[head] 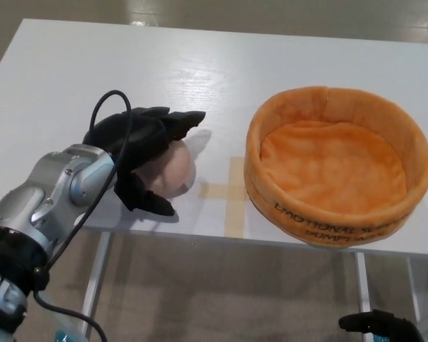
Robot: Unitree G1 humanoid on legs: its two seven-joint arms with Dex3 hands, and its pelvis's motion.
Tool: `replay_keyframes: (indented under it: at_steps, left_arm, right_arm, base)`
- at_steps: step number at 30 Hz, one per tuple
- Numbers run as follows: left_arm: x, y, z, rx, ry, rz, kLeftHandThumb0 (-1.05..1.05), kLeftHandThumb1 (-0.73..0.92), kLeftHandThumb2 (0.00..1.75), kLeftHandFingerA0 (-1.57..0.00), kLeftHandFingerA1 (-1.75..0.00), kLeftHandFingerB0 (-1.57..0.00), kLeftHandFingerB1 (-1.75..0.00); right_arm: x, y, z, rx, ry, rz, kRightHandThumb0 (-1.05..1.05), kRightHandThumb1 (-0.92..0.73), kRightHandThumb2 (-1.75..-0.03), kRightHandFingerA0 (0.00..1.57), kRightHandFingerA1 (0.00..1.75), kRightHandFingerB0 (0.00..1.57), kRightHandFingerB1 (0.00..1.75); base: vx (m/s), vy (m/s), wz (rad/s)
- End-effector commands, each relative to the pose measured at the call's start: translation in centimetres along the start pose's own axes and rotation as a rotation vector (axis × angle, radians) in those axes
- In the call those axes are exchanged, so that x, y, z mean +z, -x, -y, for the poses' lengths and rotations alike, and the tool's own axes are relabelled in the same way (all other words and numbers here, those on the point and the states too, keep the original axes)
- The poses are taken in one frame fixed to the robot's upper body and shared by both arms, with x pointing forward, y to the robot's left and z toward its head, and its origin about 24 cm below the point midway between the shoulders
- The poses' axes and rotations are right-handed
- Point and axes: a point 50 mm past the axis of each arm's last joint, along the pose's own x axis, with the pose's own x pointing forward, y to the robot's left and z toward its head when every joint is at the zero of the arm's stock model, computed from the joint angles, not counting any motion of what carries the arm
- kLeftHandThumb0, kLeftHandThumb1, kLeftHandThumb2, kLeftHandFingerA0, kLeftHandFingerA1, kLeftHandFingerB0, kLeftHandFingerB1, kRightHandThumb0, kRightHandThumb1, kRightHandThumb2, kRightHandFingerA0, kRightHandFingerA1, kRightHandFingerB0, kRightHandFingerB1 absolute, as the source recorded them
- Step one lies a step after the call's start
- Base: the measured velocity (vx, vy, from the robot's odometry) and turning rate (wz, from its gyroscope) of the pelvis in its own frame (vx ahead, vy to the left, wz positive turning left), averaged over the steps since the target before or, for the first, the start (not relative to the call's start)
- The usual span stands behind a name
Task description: Use the left hand to pick up the pink round toy on the left and place it inside the orange plate on the desk.
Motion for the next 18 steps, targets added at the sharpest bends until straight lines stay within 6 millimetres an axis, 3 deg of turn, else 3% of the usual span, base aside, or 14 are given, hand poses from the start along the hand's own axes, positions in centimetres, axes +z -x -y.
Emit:
replay_keyframes:
  at_steps: [1, 3, 4, 5, 6, 7, 8, 9, 10, 11, 12, 13, 14, 18]
  left_arm:
    - [-0.2, 0.0, -0.6, 0.041, -0.046, 0.015, -0.65, 0.4, 0.76, 0.0, -0.04, 0.0, -0.12]
    - [-0.3, 0.0, -0.4, 0.042, -0.045, 0.018, -0.62, 0.39, 0.76, 0.0, -0.11, -0.05, -0.22]
    - [-0.1, 0.0, -0.2, 0.028, -0.043, 0.031, -0.5, 0.55, 0.75, -0.31, -0.43, -0.2, -0.39]
    - [0.1, 0.0, -0.1, 0.018, -0.045, 0.038, -0.5, 0.55, 0.75, -0.31, -0.43, -0.2, -0.39]
    - [0.2, -0.1, -0.1, 0.001, -0.038, 0.049, -0.36, 0.75, 0.63, -0.5, -0.38, -0.31, -0.31]
    - [0.3, -0.1, 0.0, -0.011, -0.032, 0.057, -0.36, 0.75, 0.63, -0.5, -0.38, -0.31, -0.31]
    - [0.4, -0.2, 0.1, -0.029, -0.01, 0.066, -0.26, 0.78, 0.64, -0.91, -0.61, -0.49, -0.35]
    - [0.5, -0.3, 0.3, -0.041, 0.01, 0.072, -0.26, 0.78, 0.64, -0.91, -0.61, -0.49, -0.35]
    - [0.6, -0.4, 0.5, -0.067, 0.051, 0.073, -0.19, 0.81, 0.65, -1.13, -0.67, -0.74, -0.45]
    - [0.7, -0.5, 0.7, -0.085, 0.079, 0.073, -0.19, 0.81, 0.65, -1.13, -0.67, -0.74, -0.45]
    - [0.8, -0.8, 0.8, -0.112, 0.113, 0.073, -0.19, 0.82, 0.65, -1.12, -0.72, -0.81, -0.47]
    - [0.8, -0.8, 0.7, -0.119, 0.118, 0.071, -0.19, 0.82, 0.65, -1.12, -0.72, -0.81, -0.47]
    - [1.0, -0.9, 0.7, -0.128, 0.13, 0.086, -0.18, 0.79, 0.67, -1.08, -0.72, -0.9, -0.58]
    - [1.2, -0.8, 0.7, -0.132, 0.142, 0.117, -0.24, 0.81, 0.64, -1.07, -0.66, -0.84, -0.58]
  right_arm:
    - [-0.3, 0.0, 0.0, 0.001, 0.003, -0.02, -0.14, -0.6, -0.6, 0.72, 0.98, 0.62, 0.79]
    - [-0.4, 0.1, 0.0, 0.004, 0.007, -0.022, -0.14, -0.59, -0.6, 0.72, 0.98, 0.62, 0.79]
    - [-0.4, 0.1, -0.1, 0.009, 0.004, -0.024, -0.13, -0.6, -0.6, 0.72, 0.98, 0.62, 0.79]
    - [-0.4, 0.1, -0.2, 0.012, 0.003, -0.025, -0.13, -0.6, -0.6, 0.72, 0.98, 0.62, 0.79]
    - [-0.4, 0.1, -0.2, 0.014, 0.004, -0.025, -0.14, -0.6, -0.61, 0.71, 0.97, 0.62, 0.79]
    - [-0.3, 0.1, -0.2, 0.016, 0.005, -0.025, -0.14, -0.6, -0.61, 0.71, 0.97, 0.62, 0.79]
    - [-0.3, 0.1, -0.2, 0.016, 0.007, -0.024, -0.13, -0.6, -0.6, 0.72, 0.97, 0.63, 0.79]
    - [-0.3, 0.1, -0.2, 0.015, 0.009, -0.024, -0.13, -0.6, -0.6, 0.72, 0.97, 0.63, 0.79]
    - [-0.3, 0.0, -0.2, 0.017, 0.014, -0.022, -0.14, -0.6, -0.6, 0.73, 0.97, 0.65, 0.8]
    - [-0.2, 0.0, -0.1, 0.019, 0.018, -0.021, -0.14, -0.6, -0.6, 0.73, 0.97, 0.65, 0.8]
    - [0.0, -0.1, -0.1, 0.019, 0.024, -0.017, -0.2, -0.45, -0.85, 0.77, 0.91, 0.63, 0.78]
    - [0.1, -0.1, -0.1, 0.017, 0.026, -0.015, -0.2, -0.45, -0.85, 0.77, 0.91, 0.63, 0.78]
    - [0.2, -0.2, -0.1, 0.019, 0.028, -0.016, -0.2, -0.46, -0.85, 0.78, 0.92, 0.62, 0.78]
    - [0.2, -0.2, 0.0, 0.025, 0.03, -0.016, -0.21, -0.46, -0.86, 0.75, 0.9, 0.62, 0.78]
  base:
    - [0.0, 0.0, 0.0]
    - [0.0, 0.0, 0.0]
    - [0.0, 0.0, 0.0]
    - [0.0, 0.0, 0.0]
    - [0.0, 0.0, 0.0]
    - [0.0, 0.0, 0.0]
    - [0.0, 0.0, 0.0]
    - [0.0, 0.0, 0.0]
    - [0.0, 0.0, 0.0]
    - [0.0, 0.0, 0.0]
    - [0.0, 0.0, 0.0]
    - [0.0, 0.0, 0.0]
    - [0.0, 0.0, 0.0]
    - [0.0, 0.0, 0.0]
